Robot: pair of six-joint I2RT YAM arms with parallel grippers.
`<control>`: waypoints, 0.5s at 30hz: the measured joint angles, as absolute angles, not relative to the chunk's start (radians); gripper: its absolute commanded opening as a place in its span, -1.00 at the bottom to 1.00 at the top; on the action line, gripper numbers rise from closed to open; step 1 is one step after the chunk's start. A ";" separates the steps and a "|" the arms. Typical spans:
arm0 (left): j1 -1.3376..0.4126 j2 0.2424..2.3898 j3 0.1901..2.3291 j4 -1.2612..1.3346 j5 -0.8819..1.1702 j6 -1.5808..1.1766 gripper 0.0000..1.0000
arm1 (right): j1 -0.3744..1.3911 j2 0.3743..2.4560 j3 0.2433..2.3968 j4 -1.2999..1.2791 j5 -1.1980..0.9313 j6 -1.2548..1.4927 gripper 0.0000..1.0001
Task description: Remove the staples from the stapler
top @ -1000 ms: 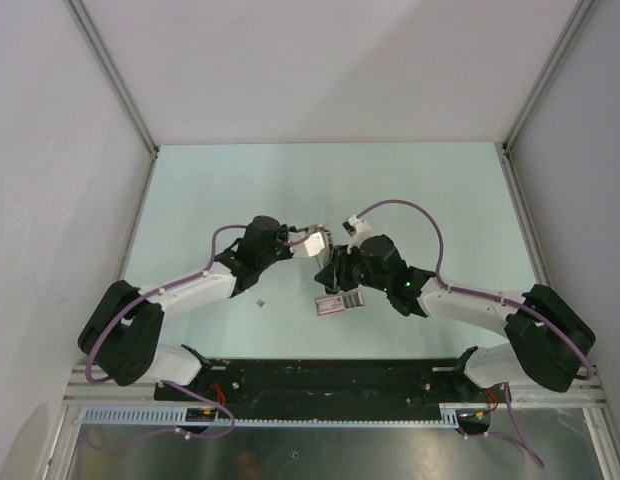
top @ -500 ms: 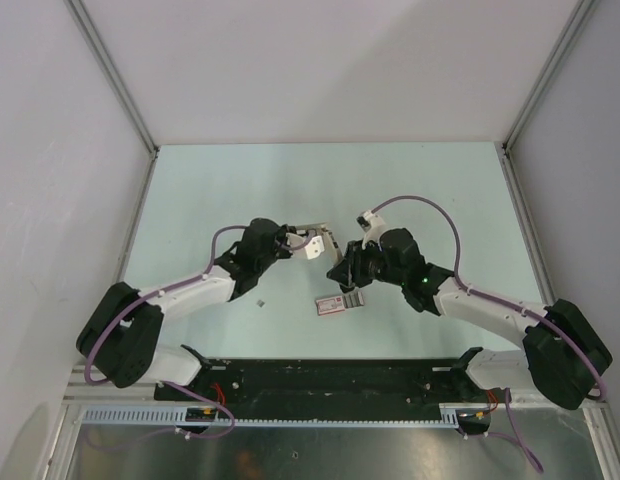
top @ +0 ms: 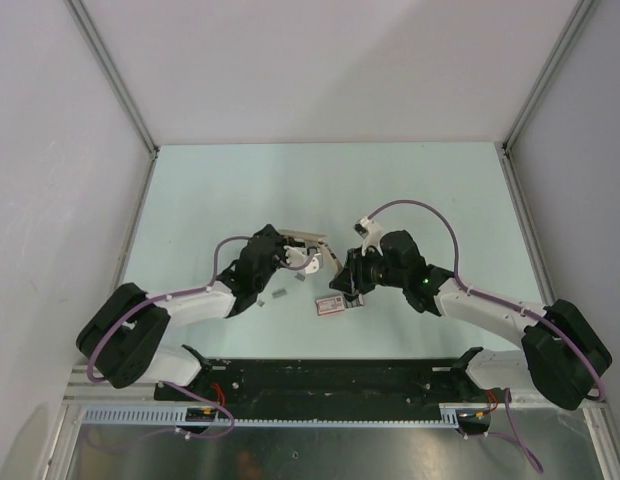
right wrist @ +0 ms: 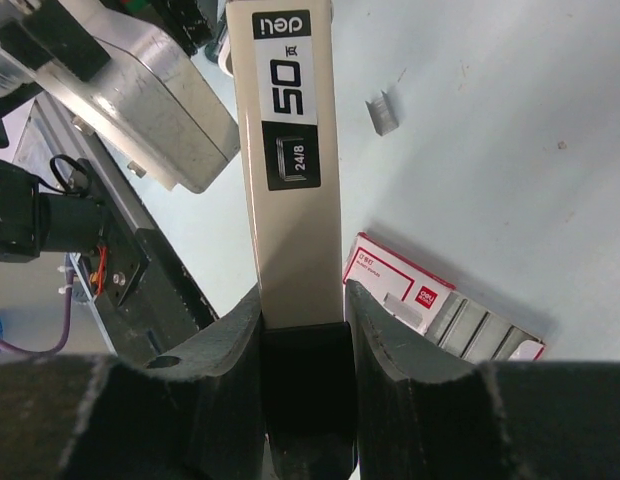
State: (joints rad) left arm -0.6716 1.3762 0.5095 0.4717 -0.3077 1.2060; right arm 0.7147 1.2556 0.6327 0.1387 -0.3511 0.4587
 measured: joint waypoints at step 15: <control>-0.688 1.374 0.837 -0.040 -0.184 0.805 -0.53 | 0.698 1.314 0.655 0.393 -0.253 0.563 -1.00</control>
State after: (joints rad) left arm -0.6884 1.3739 0.8371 -0.0402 -0.1837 0.8047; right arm 0.6979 1.3136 0.6552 0.3935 -0.2527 0.5632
